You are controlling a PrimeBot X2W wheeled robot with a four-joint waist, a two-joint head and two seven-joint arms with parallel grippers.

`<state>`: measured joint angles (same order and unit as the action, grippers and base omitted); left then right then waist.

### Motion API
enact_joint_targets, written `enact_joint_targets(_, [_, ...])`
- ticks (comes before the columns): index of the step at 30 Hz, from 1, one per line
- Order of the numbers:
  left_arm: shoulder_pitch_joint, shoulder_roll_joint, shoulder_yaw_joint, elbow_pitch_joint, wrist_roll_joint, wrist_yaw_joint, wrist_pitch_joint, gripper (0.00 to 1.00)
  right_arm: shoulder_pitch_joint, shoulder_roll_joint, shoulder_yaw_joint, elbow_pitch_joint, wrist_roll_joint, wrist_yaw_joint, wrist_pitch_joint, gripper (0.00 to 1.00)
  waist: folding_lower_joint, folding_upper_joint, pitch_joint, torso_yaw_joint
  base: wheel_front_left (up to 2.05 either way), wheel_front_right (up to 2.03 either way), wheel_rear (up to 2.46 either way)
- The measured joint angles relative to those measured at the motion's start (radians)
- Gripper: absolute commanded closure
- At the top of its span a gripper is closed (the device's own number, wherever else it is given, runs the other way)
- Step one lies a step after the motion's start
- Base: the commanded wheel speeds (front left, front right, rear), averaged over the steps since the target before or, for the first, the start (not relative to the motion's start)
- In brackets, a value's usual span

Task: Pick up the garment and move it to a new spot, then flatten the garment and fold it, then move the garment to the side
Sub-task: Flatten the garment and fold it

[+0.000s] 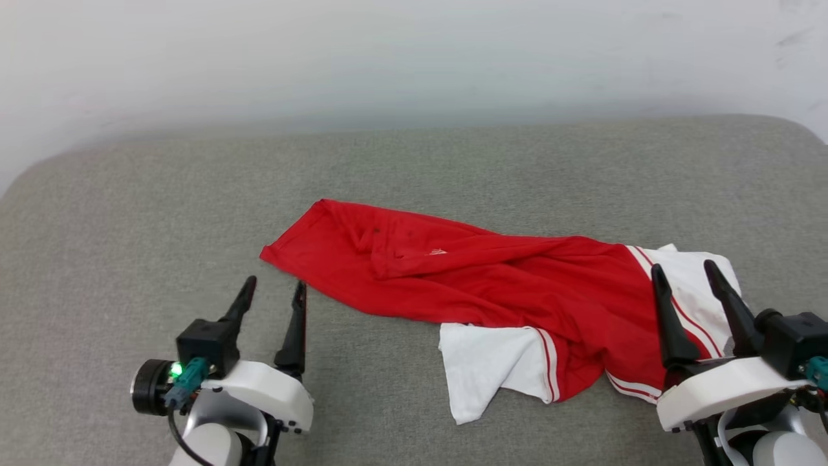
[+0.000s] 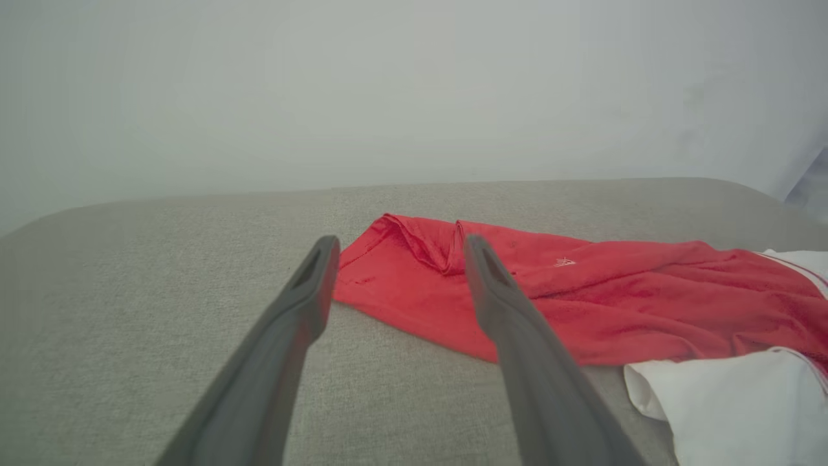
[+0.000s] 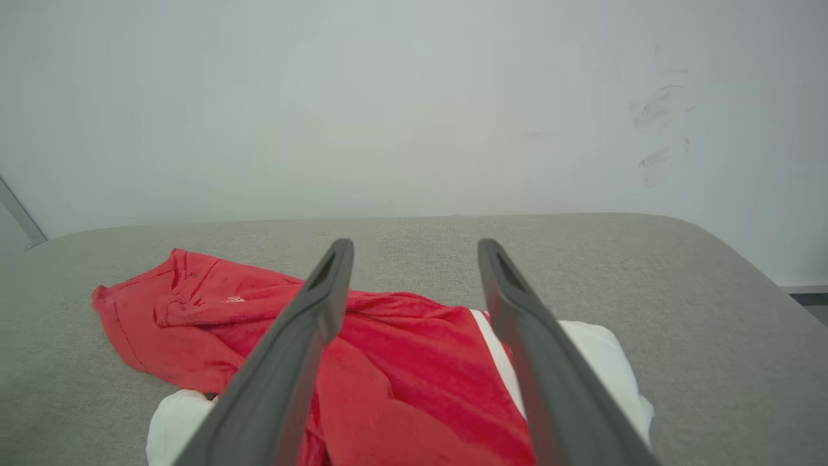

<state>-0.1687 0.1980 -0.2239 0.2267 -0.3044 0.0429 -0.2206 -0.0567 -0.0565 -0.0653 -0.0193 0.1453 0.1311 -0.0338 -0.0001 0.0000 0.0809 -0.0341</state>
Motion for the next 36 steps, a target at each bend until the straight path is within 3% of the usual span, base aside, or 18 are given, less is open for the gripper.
enact_joint_targets(7, [-0.025,-0.003,-0.118,-0.001,-0.004,-0.09,0.156,0.0,0.026,0.003,0.021,-0.052,-0.003,0.0,0.027,0.0,0.0,0.0,-0.017,-0.032,0.0,0.0,0.0])
enact_joint_targets(15, [-0.1,-0.006,-0.302,0.009,0.004,-0.159,0.4,0.0,0.036,0.004,0.044,-0.081,-0.007,0.0,0.045,0.0,0.0,0.0,0.009,-0.054,0.0,0.0,0.0])
enact_joint_targets(17, [-0.126,0.008,-0.357,0.008,0.001,-0.166,0.454,0.0,0.036,0.004,0.049,-0.087,-0.004,0.0,0.044,0.0,0.0,0.0,0.024,-0.058,0.0,0.0,0.0])
enact_joint_targets(18, [-0.168,0.03,-0.452,0.006,-0.008,-0.171,0.529,0.0,0.033,0.004,0.057,-0.09,-0.001,0.0,0.044,0.0,0.0,0.0,0.048,-0.065,0.0,0.0,0.0])
enact_joint_targets(24, [-0.274,0.093,-0.689,-0.016,-0.083,-0.172,0.63,0.0,-0.01,0.005,0.076,-0.086,0.004,0.0,0.033,0.0,0.0001,0.0,0.104,-0.085,0.0,0.0,0.0])
enact_joint_targets(28, [-0.337,0.126,-0.774,0.004,-0.123,-0.172,0.664,0.0,-0.026,0.005,0.077,-0.08,0.006,0.0,0.022,0.0,0.0001,0.0,0.136,-0.098,0.0,0.0,0.0])
enact_joint_targets(33, [-0.394,0.133,-0.813,0.041,-0.149,-0.174,0.689,0.0,-0.039,0.005,0.074,-0.071,0.017,0.0,0.011,0.0,0.0001,0.0,0.167,-0.106,0.0,0.0,0.0])
enact_joint_targets(34, [-0.402,0.132,-0.821,0.048,-0.157,-0.175,0.697,0.23,-0.042,0.005,0.074,-0.069,0.024,0.0,0.008,0.0,0.0,0.0,0.171,-0.107,0.0,0.0,0.0])
enact_joint_targets(36, [-0.418,0.132,-0.837,0.059,-0.182,-0.175,0.716,1.0,-0.043,0.005,0.076,-0.064,0.031,0.0,0.003,0.0,0.0001,0.0,0.177,-0.106,0.0,0.0,0.0])
